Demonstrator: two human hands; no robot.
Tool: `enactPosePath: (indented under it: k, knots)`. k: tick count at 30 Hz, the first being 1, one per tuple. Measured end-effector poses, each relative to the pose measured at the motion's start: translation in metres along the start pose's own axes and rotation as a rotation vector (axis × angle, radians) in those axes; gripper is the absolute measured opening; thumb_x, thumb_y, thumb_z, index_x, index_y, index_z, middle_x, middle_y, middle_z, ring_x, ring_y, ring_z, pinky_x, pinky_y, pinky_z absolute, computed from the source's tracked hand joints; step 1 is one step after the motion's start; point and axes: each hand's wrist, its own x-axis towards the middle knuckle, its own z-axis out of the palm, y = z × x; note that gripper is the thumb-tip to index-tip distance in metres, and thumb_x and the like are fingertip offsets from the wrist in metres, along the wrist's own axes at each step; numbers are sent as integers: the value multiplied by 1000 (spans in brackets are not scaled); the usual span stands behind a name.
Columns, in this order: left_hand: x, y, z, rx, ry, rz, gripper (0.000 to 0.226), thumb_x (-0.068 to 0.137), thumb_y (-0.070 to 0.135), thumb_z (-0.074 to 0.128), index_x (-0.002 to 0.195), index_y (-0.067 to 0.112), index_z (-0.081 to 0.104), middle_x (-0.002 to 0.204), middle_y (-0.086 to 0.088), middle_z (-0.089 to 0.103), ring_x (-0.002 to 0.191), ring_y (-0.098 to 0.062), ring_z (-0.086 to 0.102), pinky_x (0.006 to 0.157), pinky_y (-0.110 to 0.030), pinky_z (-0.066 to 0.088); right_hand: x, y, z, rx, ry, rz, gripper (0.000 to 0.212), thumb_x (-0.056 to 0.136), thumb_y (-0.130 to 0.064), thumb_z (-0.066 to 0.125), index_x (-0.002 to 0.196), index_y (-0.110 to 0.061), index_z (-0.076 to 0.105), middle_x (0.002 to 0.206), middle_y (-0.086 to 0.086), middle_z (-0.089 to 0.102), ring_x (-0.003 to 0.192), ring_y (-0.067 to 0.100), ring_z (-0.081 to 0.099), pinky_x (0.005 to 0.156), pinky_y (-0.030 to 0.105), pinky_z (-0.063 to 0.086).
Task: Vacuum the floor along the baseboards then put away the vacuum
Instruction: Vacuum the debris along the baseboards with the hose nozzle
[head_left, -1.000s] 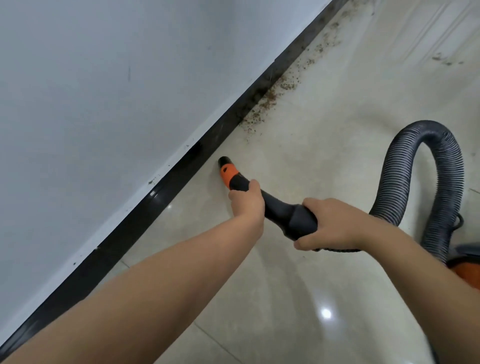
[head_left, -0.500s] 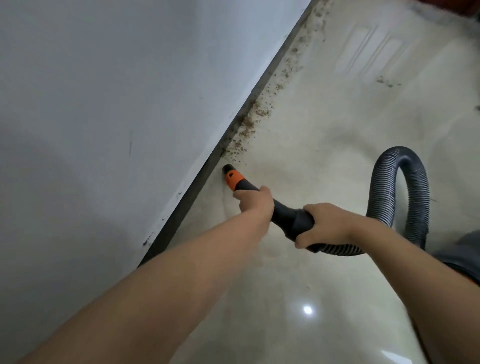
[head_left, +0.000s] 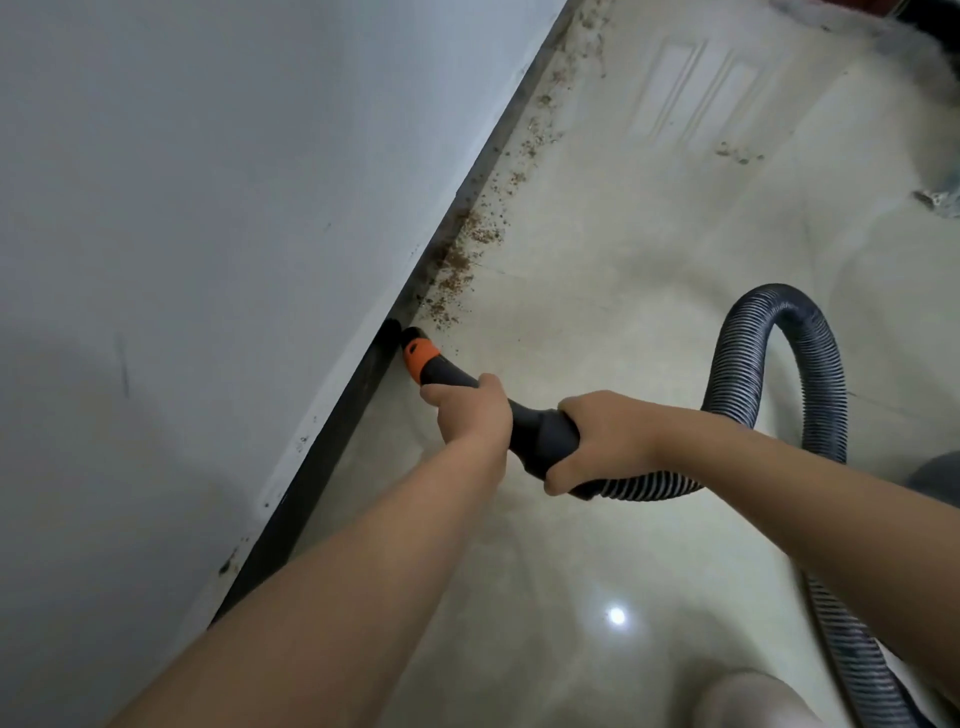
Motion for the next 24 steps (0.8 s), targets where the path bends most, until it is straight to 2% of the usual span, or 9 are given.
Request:
enactPosePath:
  k: [3, 8, 11, 14, 17, 20, 22, 24]
  knots:
    - [-11, -5, 7, -10, 22, -21, 57, 95, 18, 45, 142, 11, 14, 126, -20, 50, 109, -38, 54, 95, -48, 47, -9, 10, 0, 14, -9, -8, 33, 72, -34, 71, 92, -11, 58, 84, -1, 63, 69, 9, 55, 61, 22, 44]
    - [-34, -17, 35, 58, -84, -79, 60, 95, 21, 44, 144, 13, 9, 128, -17, 50, 110, -36, 54, 98, -45, 45, -35, 46, 5, 119, -29, 61, 25, 68, -31, 72, 83, -15, 58, 70, -4, 67, 54, -1, 55, 54, 15, 44]
    - [-36, -19, 46, 56, -71, -84, 59, 95, 22, 44, 144, 15, 10, 128, -16, 51, 109, -35, 56, 97, -43, 45, -34, 58, 5, 150, -27, 64, 28, 68, -30, 72, 86, -15, 57, 68, -5, 67, 57, 3, 58, 57, 18, 47]
    - [-31, -18, 39, 51, 12, -58, 63, 95, 21, 45, 146, 15, 9, 129, -16, 51, 110, -35, 55, 97, -45, 45, -24, 53, 8, 156, -18, -10, 27, 68, -30, 71, 87, -13, 60, 67, -5, 67, 58, 3, 59, 57, 18, 48]
    - [-31, -18, 21, 61, 113, -59, 64, 95, 21, 47, 147, 14, 9, 130, -17, 49, 112, -36, 54, 98, -47, 45, -18, 41, 13, 113, -40, -89, 31, 68, -33, 71, 89, -11, 60, 68, -5, 65, 71, 14, 65, 66, 30, 53]
    - [-40, -22, 8, 50, 129, -77, 65, 95, 20, 46, 147, 13, 8, 131, -16, 48, 114, -35, 52, 99, -47, 43, -23, 34, 16, 85, -80, -128, 30, 69, -35, 71, 86, -14, 58, 67, -6, 62, 77, 16, 66, 68, 32, 53]
    - [-53, -24, 4, 55, 118, -76, 65, 95, 20, 46, 148, 12, 7, 130, -15, 48, 113, -32, 52, 100, -41, 43, -38, 33, 15, 95, -98, -129, 31, 68, -34, 71, 86, -13, 58, 66, -6, 63, 75, 16, 66, 67, 32, 53]
    - [-72, -26, 1, 67, 145, -67, 64, 95, 19, 45, 147, 11, 9, 128, -13, 49, 108, -27, 53, 92, -32, 41, -57, 32, 11, 102, -125, -117, 32, 67, -34, 71, 87, -12, 59, 66, -5, 65, 73, 15, 66, 66, 32, 52]
